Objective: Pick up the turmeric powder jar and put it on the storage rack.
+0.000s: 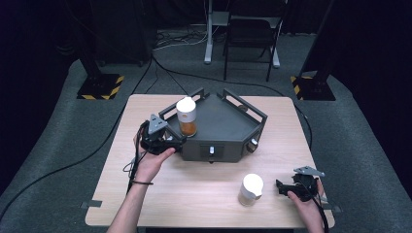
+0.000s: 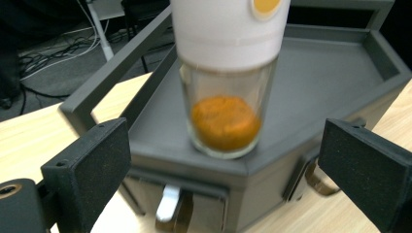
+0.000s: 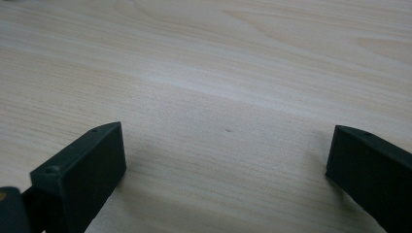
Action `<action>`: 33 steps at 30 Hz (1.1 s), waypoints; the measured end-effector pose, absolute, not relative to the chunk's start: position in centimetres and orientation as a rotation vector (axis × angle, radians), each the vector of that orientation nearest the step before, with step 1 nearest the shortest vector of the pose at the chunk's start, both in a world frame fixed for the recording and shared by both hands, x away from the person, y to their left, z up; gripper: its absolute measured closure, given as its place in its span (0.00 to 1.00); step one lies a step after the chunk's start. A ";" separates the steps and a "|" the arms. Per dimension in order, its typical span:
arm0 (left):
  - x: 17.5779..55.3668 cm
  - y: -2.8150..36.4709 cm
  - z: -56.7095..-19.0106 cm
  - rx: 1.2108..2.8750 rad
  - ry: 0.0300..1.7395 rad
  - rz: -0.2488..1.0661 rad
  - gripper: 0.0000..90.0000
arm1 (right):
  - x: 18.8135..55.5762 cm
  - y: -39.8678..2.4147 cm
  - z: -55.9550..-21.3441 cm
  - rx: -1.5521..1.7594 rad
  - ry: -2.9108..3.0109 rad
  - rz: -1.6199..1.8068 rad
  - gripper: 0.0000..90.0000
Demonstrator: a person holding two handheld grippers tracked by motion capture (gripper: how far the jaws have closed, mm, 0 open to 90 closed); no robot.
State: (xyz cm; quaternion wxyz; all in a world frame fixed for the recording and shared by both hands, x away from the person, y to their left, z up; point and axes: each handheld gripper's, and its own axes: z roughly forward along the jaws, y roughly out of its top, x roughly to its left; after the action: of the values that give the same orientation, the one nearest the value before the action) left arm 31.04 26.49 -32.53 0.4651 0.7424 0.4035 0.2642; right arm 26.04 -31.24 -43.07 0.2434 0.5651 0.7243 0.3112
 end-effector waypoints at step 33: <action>25.3 32.0 -42.2 1.783 1.162 0.572 0.06 | 26.0 -31.2 -43.1 1.544 1.979 0.850 0.00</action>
State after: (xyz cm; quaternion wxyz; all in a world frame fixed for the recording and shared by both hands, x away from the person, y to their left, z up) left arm 25.33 32.02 -42.19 0.4520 0.7217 0.4704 0.2316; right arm 26.04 -31.23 -43.07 0.2435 0.5651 0.7243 0.3111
